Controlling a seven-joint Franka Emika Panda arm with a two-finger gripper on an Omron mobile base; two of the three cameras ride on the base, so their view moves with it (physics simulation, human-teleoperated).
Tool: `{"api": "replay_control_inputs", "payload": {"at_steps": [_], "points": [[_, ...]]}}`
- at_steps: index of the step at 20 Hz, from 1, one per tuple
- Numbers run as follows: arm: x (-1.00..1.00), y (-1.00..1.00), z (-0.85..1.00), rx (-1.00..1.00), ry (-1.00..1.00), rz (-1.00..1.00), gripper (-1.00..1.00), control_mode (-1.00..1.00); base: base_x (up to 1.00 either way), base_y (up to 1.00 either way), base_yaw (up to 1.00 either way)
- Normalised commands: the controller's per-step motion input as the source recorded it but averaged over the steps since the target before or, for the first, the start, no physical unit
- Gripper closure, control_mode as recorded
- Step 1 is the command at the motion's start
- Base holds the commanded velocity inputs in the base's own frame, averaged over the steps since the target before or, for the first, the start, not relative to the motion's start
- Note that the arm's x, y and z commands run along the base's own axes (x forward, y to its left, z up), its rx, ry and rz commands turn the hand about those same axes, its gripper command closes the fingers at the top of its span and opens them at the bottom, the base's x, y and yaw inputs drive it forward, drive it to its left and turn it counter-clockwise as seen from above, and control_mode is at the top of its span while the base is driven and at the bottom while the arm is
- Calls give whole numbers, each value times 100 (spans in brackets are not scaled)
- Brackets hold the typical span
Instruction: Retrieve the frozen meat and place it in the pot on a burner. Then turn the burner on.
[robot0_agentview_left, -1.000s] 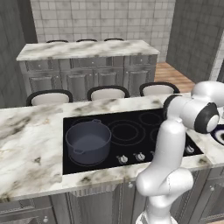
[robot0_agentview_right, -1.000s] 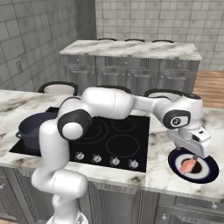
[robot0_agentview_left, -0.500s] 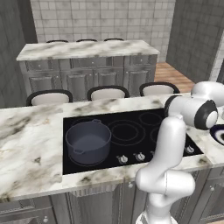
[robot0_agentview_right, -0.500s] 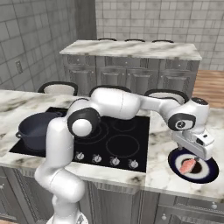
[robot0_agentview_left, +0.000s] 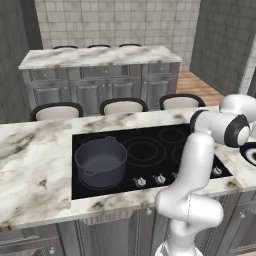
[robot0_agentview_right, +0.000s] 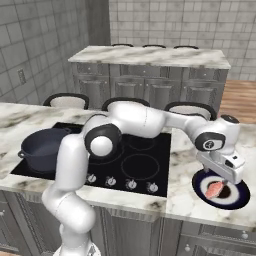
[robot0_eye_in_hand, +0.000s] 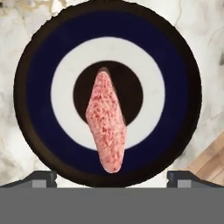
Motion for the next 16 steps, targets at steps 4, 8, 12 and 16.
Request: {"api": "replay_control_inputs", "payload": {"at_steps": [4, 8, 12, 16], "points": [[0, 0, -43, 0, 8, -1, -100, -100, 0, 0, 0], [0, 0, -50, 0, 7, 0, -100, -100, 0, 0, 0], [0, 0, -34, 0, 1, 0, -100, -100, 0, 0, 0], [0, -1, -27, 0, 0, 0, -100, -100, 0, 0, 0]]}}
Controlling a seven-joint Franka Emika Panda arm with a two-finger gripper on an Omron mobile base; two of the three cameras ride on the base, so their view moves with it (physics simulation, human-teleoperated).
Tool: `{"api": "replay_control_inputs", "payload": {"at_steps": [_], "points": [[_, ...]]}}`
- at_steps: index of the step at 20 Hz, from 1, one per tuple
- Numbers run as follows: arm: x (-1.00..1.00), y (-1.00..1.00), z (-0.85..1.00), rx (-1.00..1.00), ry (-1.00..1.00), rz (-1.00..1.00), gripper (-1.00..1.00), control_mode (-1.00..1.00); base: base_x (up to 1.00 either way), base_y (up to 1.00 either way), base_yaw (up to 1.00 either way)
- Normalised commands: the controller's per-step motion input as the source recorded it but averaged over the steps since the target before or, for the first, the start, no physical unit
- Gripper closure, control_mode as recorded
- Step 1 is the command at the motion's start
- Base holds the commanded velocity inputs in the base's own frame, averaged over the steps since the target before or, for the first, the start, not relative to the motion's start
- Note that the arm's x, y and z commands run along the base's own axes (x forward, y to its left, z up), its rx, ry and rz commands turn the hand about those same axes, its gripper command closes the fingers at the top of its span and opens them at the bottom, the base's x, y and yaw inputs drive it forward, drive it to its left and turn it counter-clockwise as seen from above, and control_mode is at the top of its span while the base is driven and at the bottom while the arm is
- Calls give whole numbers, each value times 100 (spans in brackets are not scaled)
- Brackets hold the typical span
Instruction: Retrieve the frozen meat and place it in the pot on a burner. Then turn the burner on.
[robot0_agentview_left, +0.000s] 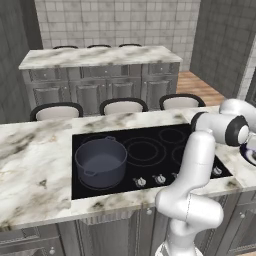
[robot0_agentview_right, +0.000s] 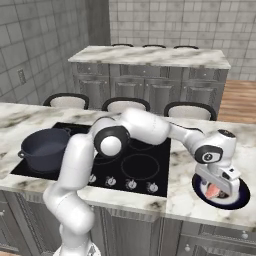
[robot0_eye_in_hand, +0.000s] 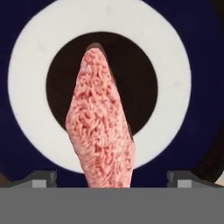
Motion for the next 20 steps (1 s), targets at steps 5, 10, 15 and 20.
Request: {"api": "replay_control_inputs", "payload": {"at_steps": [5, 10, 15, 20], "points": [[0, -1, -22, 0, 0, 0, -100, -100, 0, 0, 0], [0, 0, -20, 0, 0, 0, -100, -100, 0, 0, 0], [0, 0, -18, 0, 0, 0, -100, -100, 0, 0, 0], [0, 0, -3, 0, 0, 0, 100, -100, 0, 0, 0]]}}
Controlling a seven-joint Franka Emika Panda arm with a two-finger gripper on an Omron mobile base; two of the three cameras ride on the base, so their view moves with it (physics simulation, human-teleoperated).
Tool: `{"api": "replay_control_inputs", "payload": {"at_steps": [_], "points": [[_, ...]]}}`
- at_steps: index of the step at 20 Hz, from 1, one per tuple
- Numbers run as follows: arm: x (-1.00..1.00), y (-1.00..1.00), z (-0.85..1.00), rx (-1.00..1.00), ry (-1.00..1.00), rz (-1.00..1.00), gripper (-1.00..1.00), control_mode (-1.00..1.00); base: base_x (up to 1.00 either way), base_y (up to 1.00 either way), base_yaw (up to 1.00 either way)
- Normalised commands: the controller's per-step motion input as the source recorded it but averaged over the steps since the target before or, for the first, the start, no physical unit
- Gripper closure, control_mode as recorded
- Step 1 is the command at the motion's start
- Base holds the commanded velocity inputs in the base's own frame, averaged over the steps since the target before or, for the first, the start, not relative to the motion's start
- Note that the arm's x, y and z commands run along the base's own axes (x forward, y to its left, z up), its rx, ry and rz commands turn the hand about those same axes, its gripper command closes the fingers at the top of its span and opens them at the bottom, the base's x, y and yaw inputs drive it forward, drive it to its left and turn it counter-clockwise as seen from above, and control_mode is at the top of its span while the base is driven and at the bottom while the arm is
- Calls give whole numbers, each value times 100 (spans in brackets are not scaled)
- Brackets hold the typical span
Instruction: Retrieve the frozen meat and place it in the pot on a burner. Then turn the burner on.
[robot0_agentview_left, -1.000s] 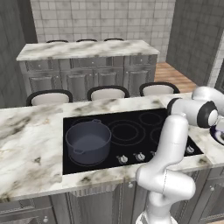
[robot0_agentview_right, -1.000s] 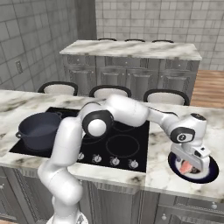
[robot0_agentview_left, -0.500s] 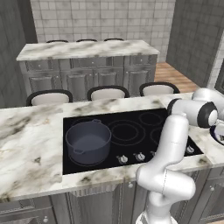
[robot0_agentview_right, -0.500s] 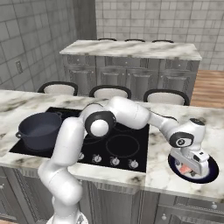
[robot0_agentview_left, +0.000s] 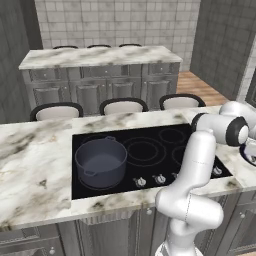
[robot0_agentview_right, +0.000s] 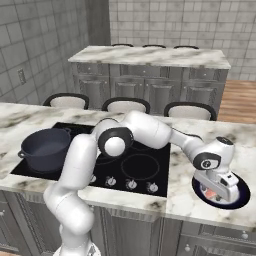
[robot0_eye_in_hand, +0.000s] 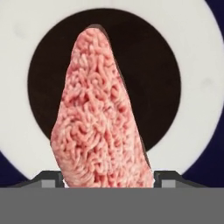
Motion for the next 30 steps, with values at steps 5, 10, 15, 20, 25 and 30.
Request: {"api": "replay_control_inputs", "payload": {"at_steps": [5, 10, 15, 20, 25, 30], "points": [[0, 0, 0, 0, 0, 0, 100, -100, 0, 0, 0], [3, 0, 35, -1, 0, 0, 100, -100, 0, 0, 0], [0, 13, 92, -2, 0, 0, 100, -100, 0, 0, 0], [0, 99, 65, 0, 0, 0, 100, -100, 0, 0, 0], [-13, 100, 100, -6, 0, 6, 100, -100, 0, 0, 0], [0, 100, 73, -13, -2, 15, 100, -100, 0, 0, 0]]}}
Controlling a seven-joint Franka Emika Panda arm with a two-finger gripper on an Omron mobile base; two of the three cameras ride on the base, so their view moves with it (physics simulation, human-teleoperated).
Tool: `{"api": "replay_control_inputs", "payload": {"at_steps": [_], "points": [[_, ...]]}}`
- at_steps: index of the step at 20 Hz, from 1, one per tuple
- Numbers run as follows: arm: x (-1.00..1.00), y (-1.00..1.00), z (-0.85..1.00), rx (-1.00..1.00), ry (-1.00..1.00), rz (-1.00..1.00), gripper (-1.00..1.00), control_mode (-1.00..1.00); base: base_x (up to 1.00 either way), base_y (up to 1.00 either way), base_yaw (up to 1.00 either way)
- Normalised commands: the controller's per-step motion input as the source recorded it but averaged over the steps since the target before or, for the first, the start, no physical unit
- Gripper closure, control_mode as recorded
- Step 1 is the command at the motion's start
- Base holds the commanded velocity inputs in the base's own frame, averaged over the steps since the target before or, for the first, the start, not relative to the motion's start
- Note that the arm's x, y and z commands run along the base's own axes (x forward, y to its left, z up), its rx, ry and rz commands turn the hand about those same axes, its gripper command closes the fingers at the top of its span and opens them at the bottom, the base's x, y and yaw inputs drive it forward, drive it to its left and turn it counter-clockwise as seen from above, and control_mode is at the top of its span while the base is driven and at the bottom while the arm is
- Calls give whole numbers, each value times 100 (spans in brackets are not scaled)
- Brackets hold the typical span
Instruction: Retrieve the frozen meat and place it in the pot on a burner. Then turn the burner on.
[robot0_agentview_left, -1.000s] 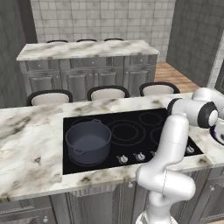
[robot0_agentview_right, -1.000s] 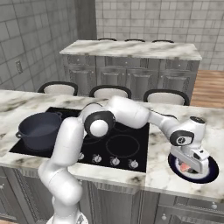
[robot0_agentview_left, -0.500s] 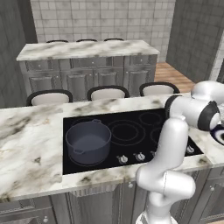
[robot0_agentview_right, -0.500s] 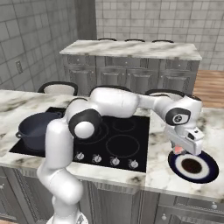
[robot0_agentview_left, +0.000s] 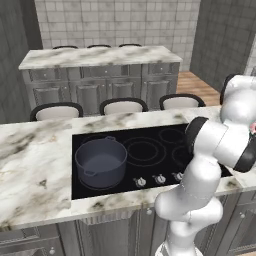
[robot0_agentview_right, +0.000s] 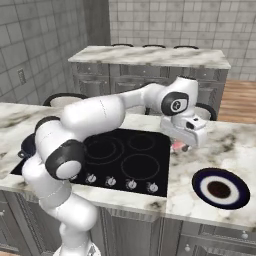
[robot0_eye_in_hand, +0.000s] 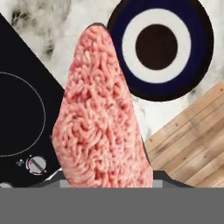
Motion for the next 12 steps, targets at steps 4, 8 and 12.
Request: {"api": "replay_control_inputs", "payload": {"at_steps": [4, 8, 12], "points": [[13, 87, 33, -15, -7, 22, 100, -100, 0, 0, 0], [3, 75, 19, -9, -7, 10, 100, -100, 0, 0, 0], [9, 29, 0, 0, -3, -3, 100, -100, 0, 0, 0]]}}
